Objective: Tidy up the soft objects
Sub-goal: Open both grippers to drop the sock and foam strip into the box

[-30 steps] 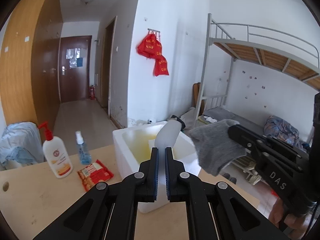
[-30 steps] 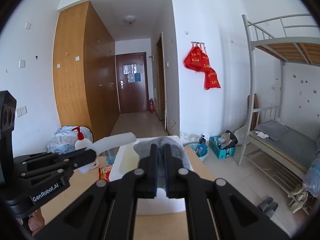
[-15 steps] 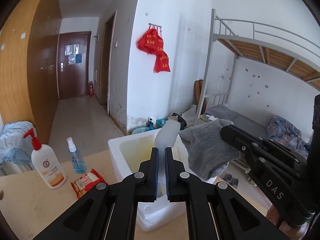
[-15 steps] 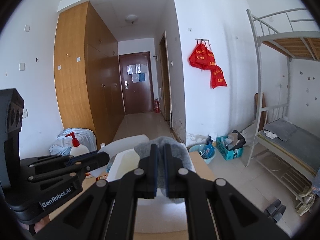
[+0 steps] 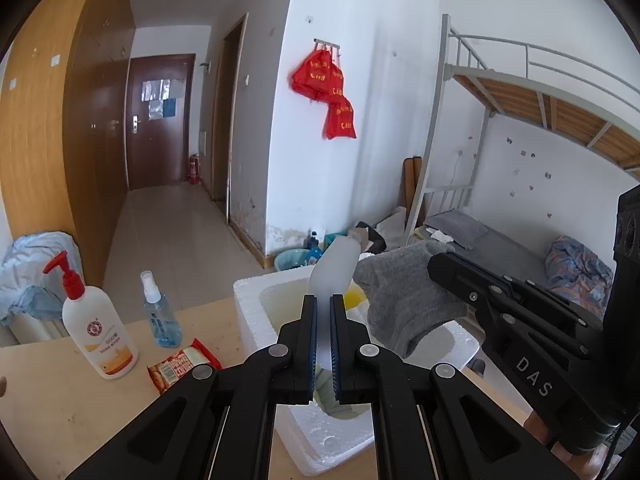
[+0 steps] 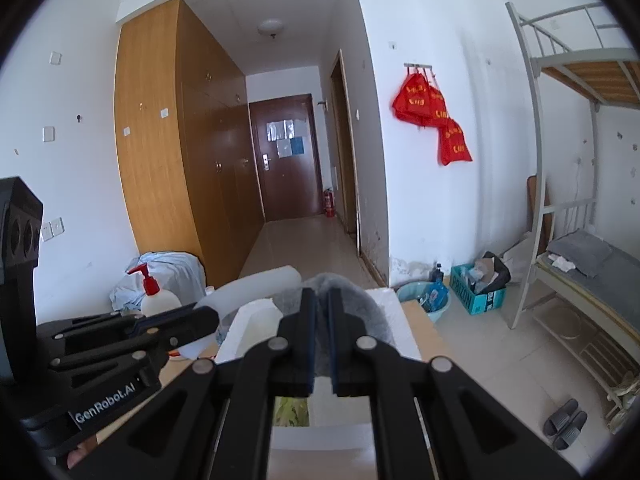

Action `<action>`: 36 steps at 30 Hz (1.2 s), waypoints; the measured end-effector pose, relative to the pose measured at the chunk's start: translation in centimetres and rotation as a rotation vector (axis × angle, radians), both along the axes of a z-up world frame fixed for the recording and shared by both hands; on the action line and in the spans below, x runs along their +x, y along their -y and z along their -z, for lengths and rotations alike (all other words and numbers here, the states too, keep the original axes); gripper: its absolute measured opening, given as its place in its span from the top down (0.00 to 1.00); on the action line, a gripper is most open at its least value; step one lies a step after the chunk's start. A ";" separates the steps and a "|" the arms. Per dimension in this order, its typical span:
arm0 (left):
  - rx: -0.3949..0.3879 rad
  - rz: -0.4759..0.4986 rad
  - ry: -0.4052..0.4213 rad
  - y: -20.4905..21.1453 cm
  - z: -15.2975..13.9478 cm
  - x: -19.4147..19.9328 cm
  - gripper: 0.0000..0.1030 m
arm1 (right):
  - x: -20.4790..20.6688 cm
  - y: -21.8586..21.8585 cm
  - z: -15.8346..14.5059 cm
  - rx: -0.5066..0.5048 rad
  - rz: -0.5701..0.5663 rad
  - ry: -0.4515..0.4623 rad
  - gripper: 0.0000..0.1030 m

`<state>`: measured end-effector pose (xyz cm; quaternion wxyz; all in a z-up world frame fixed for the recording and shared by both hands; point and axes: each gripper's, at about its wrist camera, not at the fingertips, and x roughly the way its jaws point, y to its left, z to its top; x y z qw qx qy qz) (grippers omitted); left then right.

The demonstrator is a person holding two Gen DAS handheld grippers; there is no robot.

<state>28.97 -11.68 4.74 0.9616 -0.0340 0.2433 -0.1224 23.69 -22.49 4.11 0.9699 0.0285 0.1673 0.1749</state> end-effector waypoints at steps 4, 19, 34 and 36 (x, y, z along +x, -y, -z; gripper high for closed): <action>0.005 0.001 -0.003 0.1 0.1 0.0 0.94 | 0.5 0.3 0.2 0.010 -0.016 -0.026 0.92; 0.012 0.016 -0.016 0.8 0.3 -0.1 0.94 | -0.2 1.2 -0.2 0.048 -0.026 -0.029 0.36; 0.030 0.061 -0.024 3.2 0.9 1.0 0.94 | -1.5 2.8 0.2 0.020 0.005 -0.015 0.36; 0.026 0.064 -0.032 3.3 1.1 1.2 0.94 | -1.6 3.2 0.2 0.021 0.008 -0.013 0.36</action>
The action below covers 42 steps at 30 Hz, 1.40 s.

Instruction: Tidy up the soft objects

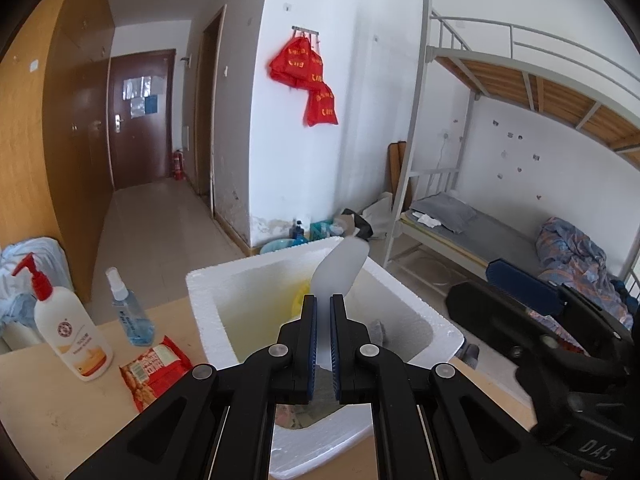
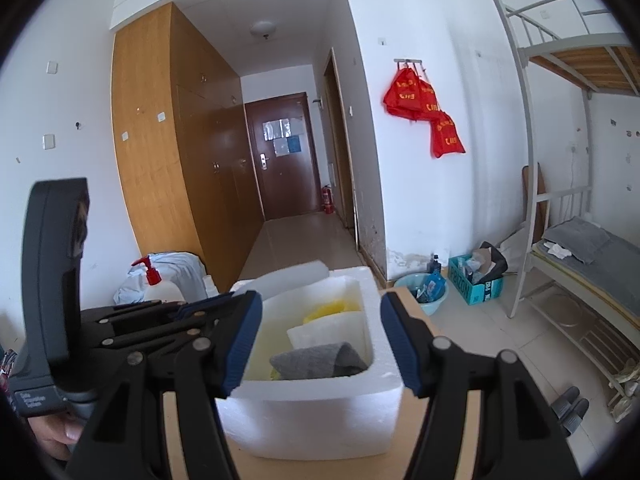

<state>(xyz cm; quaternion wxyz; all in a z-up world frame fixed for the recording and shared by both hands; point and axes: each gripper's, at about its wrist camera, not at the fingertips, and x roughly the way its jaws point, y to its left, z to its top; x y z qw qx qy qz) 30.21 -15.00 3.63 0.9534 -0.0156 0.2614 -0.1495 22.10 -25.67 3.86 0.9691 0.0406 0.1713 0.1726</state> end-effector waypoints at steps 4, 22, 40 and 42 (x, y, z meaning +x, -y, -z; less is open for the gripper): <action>-0.002 0.002 -0.007 0.3 0.2 0.4 0.94 | -0.1 0.3 0.0 -0.004 0.003 0.002 0.36; 0.005 0.006 0.016 0.5 0.1 0.2 0.66 | -0.4 0.5 0.2 -0.001 0.007 0.009 0.36; 0.013 -0.076 0.051 -1.0 -0.7 -1.3 0.17 | -0.8 0.7 0.3 0.004 -0.004 0.003 0.36; 0.015 -0.079 0.052 -1.2 -0.7 -1.6 0.17 | -1.0 0.8 0.2 0.003 -0.003 0.004 0.36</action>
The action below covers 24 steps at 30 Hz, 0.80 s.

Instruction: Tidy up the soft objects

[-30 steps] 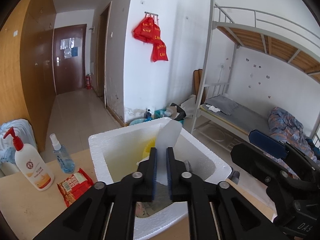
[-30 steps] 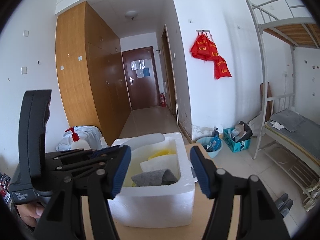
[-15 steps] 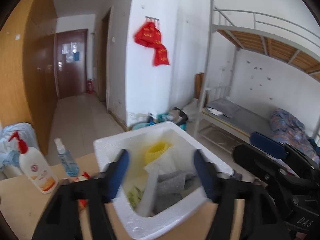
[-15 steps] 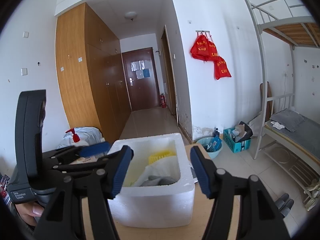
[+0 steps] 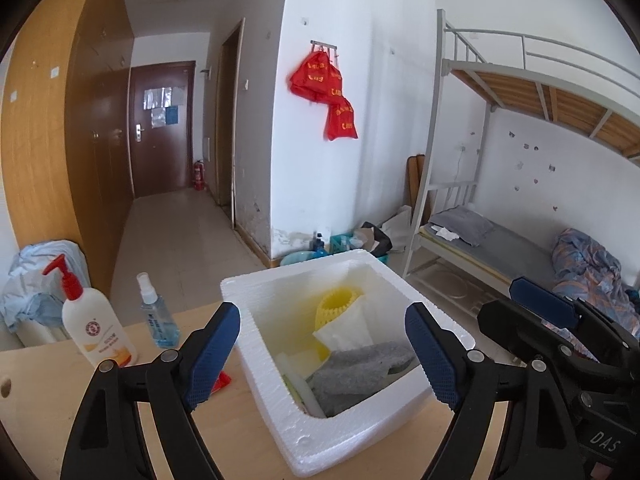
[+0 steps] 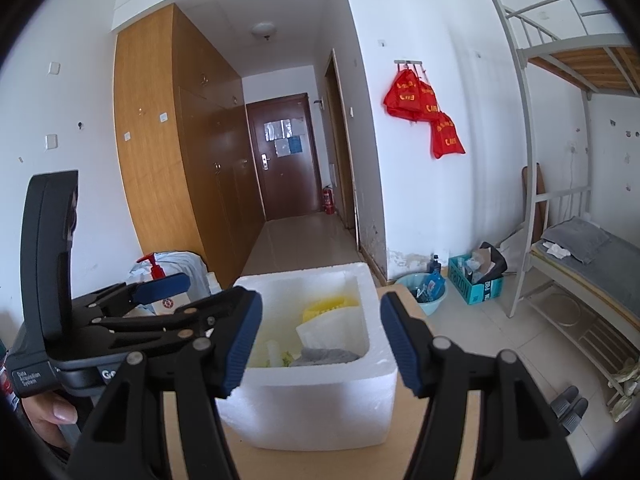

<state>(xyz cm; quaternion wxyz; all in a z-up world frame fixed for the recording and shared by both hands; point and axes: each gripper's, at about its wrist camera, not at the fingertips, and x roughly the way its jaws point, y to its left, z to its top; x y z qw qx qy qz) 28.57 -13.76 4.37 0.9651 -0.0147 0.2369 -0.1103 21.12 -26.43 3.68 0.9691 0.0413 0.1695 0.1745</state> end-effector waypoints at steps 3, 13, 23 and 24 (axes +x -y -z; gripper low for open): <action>-0.011 -0.018 0.000 -0.5 -0.1 -0.6 0.17 | -0.1 -0.1 -0.2 -0.004 0.000 -0.007 0.36; -0.006 -0.053 0.042 -1.8 -1.6 -3.6 0.07 | -1.6 -1.1 -0.9 -0.013 -0.032 0.005 0.20; 0.013 -0.101 0.081 -3.2 -2.8 -7.2 0.04 | -4.1 -1.3 -2.1 0.011 -0.052 0.032 0.11; 0.010 -0.104 0.084 -3.3 -3.0 -7.6 0.04 | -4.4 -1.5 -2.1 0.009 -0.055 0.033 0.11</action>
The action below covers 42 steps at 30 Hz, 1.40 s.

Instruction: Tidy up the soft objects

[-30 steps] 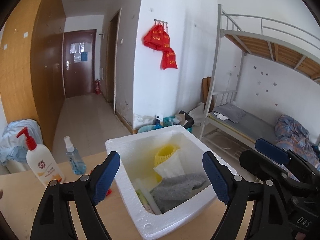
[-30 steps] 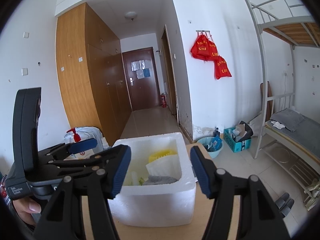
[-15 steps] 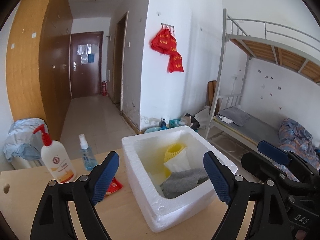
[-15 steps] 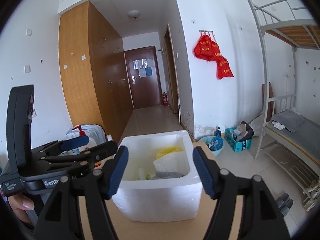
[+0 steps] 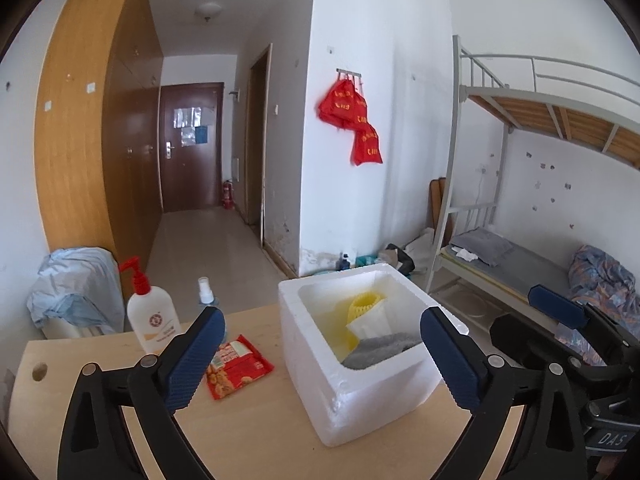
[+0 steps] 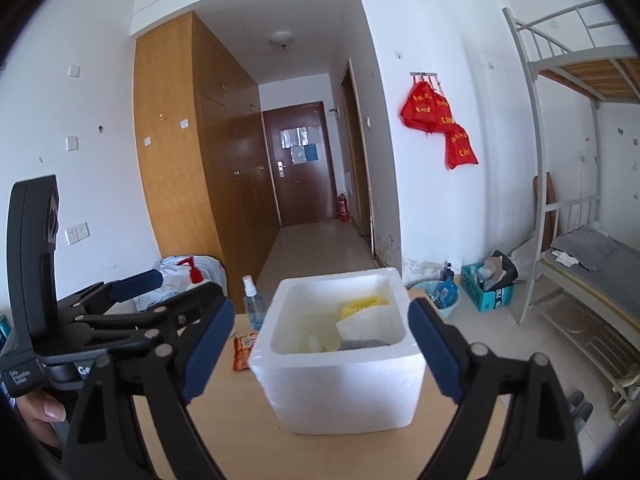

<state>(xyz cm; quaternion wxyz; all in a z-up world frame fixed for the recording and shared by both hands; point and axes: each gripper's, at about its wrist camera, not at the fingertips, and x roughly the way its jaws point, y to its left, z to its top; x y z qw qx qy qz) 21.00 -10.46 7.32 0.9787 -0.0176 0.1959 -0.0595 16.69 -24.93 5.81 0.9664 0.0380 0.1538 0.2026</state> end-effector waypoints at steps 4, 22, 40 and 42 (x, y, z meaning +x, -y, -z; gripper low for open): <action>0.012 -0.003 0.003 -0.2 -0.4 -1.5 0.04 | -1.2 0.0 -0.3 0.005 -0.010 0.009 0.11; 0.019 -0.090 0.080 -3.5 -3.0 -11.6 0.00 | -7.9 -2.5 -2.3 0.013 -0.100 0.085 0.11; 0.025 -0.285 0.129 -11.3 -2.9 -19.1 0.00 | -11.0 -8.5 -2.4 0.006 -0.220 0.116 0.04; 0.025 -0.301 0.133 -11.8 -3.0 -19.3 0.00 | -11.4 -9.3 -2.3 0.001 -0.239 0.118 0.04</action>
